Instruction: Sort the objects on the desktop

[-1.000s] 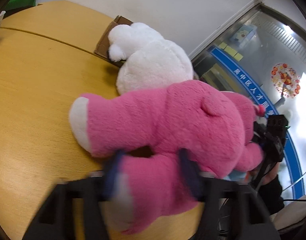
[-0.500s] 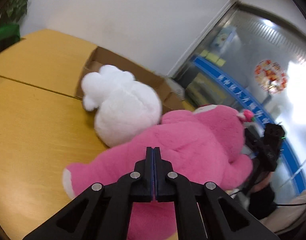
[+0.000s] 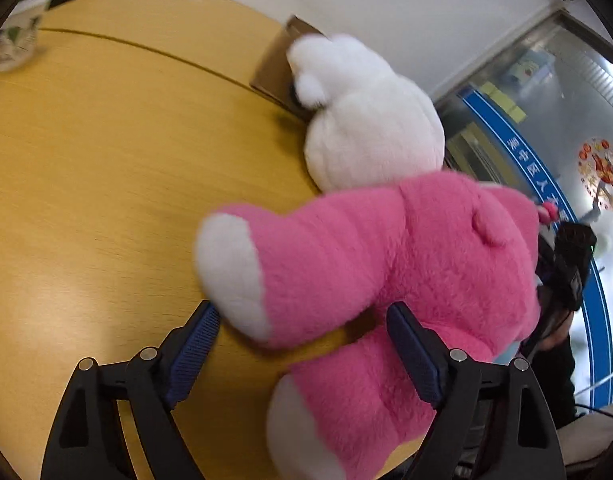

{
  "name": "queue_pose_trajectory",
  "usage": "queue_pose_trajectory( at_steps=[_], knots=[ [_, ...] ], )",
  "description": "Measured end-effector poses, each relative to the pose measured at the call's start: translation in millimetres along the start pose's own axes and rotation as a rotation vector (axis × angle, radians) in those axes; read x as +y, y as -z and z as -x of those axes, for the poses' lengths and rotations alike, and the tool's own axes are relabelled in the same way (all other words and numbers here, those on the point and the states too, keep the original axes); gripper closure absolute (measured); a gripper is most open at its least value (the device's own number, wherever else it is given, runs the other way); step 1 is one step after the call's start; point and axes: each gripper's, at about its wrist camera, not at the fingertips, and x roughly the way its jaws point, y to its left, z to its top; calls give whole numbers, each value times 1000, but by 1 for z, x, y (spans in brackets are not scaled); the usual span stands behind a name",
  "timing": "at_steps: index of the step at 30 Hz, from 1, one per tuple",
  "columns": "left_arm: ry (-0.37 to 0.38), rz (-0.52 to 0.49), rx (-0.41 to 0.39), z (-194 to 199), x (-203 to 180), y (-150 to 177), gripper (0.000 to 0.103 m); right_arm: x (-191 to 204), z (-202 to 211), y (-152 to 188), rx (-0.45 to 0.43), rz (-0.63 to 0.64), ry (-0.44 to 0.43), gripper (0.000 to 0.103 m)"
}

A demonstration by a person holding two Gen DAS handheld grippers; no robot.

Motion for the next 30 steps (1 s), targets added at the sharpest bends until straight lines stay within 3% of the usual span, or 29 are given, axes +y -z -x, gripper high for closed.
queue_pose_trajectory(
  at_steps=[2, 3, 4, 7, 13, 17, 24, 30],
  knots=[
    [-10, 25, -17, -3, 3, -3, 32, -4, -8, 0, 28, -13, -22, 14],
    [-20, 42, -25, -4, 6, -5, 54, -3, -9, 2, 32, -14, -18, 15],
    [0, 58, -29, -3, 10, -6, 59, -2, -8, 5, 24, -17, -17, 16],
    [13, 30, -28, 1, 6, -6, 70, 7, 1, 13, -16, -4, -1, 29],
    [46, -9, -85, 23, -19, -18, 74, 21, 29, 21, -160, -12, 24, 35],
    [52, -92, -158, 51, -49, -46, 74, 33, 55, 13, -257, 14, 24, 35],
    [52, -304, -309, 93, -119, -152, 74, 49, 92, -45, -434, 121, 50, 36],
    [41, -474, -420, 116, -190, -255, 74, 38, 102, -102, -524, 162, 82, 39]
  ],
)
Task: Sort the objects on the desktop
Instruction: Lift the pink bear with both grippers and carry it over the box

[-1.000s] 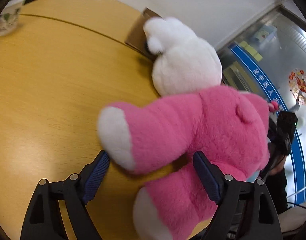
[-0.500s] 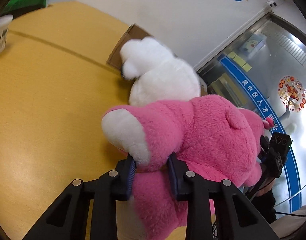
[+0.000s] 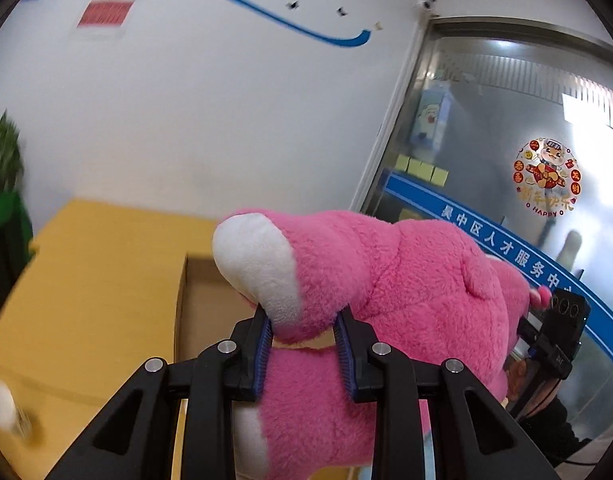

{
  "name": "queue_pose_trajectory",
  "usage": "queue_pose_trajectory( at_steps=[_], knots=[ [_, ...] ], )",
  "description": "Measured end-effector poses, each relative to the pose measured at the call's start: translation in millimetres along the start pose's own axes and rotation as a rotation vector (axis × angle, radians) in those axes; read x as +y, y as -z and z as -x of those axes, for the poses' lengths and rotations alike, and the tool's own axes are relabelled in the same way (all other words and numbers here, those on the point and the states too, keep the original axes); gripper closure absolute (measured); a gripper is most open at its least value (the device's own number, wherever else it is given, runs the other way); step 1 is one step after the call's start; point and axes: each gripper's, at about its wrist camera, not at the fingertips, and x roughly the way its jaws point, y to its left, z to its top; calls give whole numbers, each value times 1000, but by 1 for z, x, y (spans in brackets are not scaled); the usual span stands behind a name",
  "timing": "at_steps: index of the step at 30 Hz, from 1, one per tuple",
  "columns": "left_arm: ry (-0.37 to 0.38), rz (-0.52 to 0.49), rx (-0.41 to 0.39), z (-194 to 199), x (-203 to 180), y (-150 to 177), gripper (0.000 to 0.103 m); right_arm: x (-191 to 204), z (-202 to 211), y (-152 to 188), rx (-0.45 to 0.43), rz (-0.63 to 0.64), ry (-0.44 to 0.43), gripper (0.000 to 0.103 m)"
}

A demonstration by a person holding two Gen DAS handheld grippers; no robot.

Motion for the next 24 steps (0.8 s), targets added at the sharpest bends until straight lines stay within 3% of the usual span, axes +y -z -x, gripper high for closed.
queue_pose_trajectory(
  at_steps=[6, 10, 13, 18, 22, 24],
  knots=[
    [15, -87, -44, -42, -5, -76, 74, -33, -17, -54, -100, 30, 38, 42],
    [6, -83, -33, -90, 13, -103, 74, -62, -44, -80, -107, 46, 57, 42],
    [-21, -67, 17, -147, 41, -114, 74, -90, -78, -89, -83, 44, 70, 42],
    [-69, -21, 148, -251, 100, -95, 74, -154, -150, -68, -14, -6, 94, 42],
    [-123, 38, 271, -334, 153, -47, 74, -204, -213, -25, 86, -74, 128, 42],
    [-153, 82, 344, -372, 181, -16, 74, -229, -248, 6, 188, -111, 165, 42]
  ],
)
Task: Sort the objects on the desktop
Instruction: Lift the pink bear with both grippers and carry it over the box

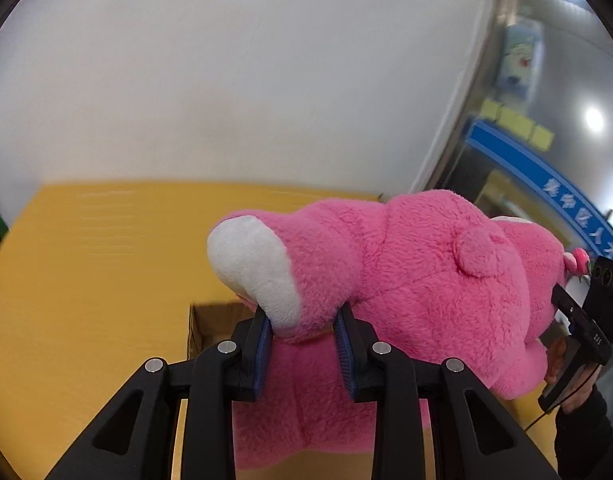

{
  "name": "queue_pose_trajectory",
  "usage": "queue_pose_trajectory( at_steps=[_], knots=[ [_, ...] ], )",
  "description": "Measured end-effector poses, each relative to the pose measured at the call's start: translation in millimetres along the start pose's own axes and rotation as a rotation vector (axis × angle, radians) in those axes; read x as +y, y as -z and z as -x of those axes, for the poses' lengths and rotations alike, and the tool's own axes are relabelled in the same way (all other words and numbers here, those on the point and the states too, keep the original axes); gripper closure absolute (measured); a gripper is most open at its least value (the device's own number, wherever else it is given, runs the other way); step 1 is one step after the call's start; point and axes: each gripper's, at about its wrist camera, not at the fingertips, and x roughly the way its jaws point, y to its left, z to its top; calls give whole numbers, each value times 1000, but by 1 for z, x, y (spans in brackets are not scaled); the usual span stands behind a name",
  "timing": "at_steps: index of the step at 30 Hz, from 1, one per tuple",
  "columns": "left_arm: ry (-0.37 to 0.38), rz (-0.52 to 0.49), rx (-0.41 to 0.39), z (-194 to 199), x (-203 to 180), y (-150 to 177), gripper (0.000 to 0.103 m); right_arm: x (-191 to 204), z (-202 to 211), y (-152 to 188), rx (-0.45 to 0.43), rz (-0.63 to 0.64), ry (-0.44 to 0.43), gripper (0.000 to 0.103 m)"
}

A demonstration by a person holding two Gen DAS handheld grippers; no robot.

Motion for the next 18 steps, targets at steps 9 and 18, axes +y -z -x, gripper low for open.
queue_pose_trajectory(
  at_steps=[9, 18],
  knots=[
    [-118, -31, 190, -95, 24, 35, 65, -37, -96, 66, 427, -22, 184, 42],
    [-153, -49, 179, -75, 15, 55, 64, -38, -85, 78, 501, -47, 159, 42]
  ],
)
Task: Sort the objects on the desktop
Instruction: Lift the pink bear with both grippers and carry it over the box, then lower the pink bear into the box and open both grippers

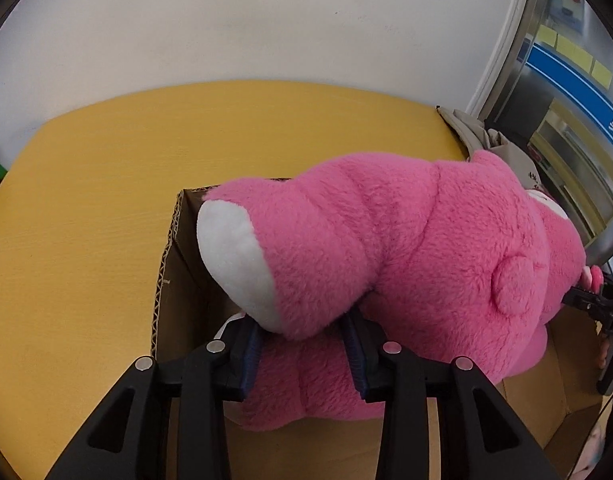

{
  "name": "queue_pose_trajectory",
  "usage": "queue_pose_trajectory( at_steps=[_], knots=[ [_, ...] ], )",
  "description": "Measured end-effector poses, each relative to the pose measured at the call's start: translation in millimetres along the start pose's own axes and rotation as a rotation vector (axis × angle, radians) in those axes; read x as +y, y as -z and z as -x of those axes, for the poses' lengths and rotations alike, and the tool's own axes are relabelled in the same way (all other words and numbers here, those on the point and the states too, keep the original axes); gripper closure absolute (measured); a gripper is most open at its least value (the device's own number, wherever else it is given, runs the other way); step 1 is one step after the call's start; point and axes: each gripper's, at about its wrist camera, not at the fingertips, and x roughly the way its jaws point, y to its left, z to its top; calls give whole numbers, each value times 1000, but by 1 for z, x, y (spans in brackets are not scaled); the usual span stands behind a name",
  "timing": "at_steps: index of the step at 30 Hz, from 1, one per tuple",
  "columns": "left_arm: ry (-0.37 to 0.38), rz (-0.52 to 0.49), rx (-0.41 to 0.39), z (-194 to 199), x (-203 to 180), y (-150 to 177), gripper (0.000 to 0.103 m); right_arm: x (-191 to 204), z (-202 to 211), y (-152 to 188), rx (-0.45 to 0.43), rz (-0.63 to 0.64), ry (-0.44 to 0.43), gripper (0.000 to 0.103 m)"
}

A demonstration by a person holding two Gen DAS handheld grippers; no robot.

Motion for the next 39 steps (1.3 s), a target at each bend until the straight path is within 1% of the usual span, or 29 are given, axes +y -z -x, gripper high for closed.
queue_pose_trajectory(
  at_steps=[4, 6, 8, 10, 11, 12, 13, 14, 15, 16, 18, 20, 21, 22, 23, 24, 25, 27, 28, 29, 30, 33, 34, 35, 36, 37, 39],
  knots=[
    [-9, 20, -4, 7, 6, 8, 64, 10, 1, 8, 27, 23, 0, 42],
    [-20, 14, -1, 10, 6, 12, 63, 11, 3, 11, 46, 34, -10, 42],
    [-31, 16, -6, 13, 7, 14, 60, 14, 8, 14, 39, 48, -20, 42],
    [-34, 32, -26, 18, 10, 11, 48, 12, 19, 7, -13, 47, -21, 42],
    [-32, 42, -42, 21, 12, 9, 46, 11, 25, 3, -40, 46, -21, 42],
    [-29, 52, -57, 25, 14, 7, 41, 9, 30, -1, -62, 43, -24, 40],
    [-34, 54, -60, 24, 14, 4, 35, 9, 32, -7, -81, 42, -23, 35],
    [-39, 55, -62, 22, 15, 0, 32, 8, 34, -13, -98, 40, -22, 23],
    [-45, 56, -63, 20, 15, -3, 28, 8, 31, -19, -102, 44, -23, 22],
    [-47, 55, -58, 16, 15, -4, 25, 10, 27, -22, -97, 49, -25, 22],
    [-51, 52, -44, 8, 16, -6, 26, 13, 9, -27, -51, 52, -21, 22],
    [-53, 27, -17, 0, 10, -7, 36, 15, -8, -28, -5, 52, 8, 20],
    [-70, 10, 12, -5, 8, -6, 54, 16, -13, -28, 3, 50, 16, 27],
    [-87, -11, 27, -8, 7, -4, 65, 16, -15, -29, 2, 44, 22, 33],
    [-104, -32, 41, -11, 6, -2, 71, 16, -16, -30, 1, 37, 27, 42],
    [-92, -21, 40, -10, 7, 0, 74, 17, -14, -30, -4, 39, 34, 51],
    [-75, -7, 39, -8, 9, 2, 78, 18, -11, -28, -13, 48, 41, 54],
    [-59, 14, 24, 0, 13, 5, 80, 25, 1, -23, -48, 82, 59, 66],
    [-53, 18, 13, 5, 13, 6, 82, 27, 8, -20, -63, 87, 52, 69],
    [-42, 15, 5, 12, 12, 8, 82, 29, 15, -18, -77, 91, 44, 83],
    [-31, 10, -4, 19, 11, 10, 83, 32, 23, -16, -93, 92, 40, 91],
    [12, 3, -8, 36, 6, 11, 83, 34, 51, -13, -141, 84, 27, 93],
    [16, -4, 3, 36, 4, 10, 83, 32, 54, -14, -140, 73, 15, 103],
    [8, -7, 26, 32, 6, 9, 83, 30, 58, -14, -140, 63, 2, 103],
    [-15, -11, 52, 22, 3, 8, 81, 30, 59, -15, -136, 67, 13, 102],
    [-58, -22, 88, 8, 3, 9, 77, 30, 55, -15, -116, 71, 29, 101],
    [-109, -24, 122, -10, 3, 11, 75, 29, 44, -13, -80, 73, 56, 101]
  ],
)
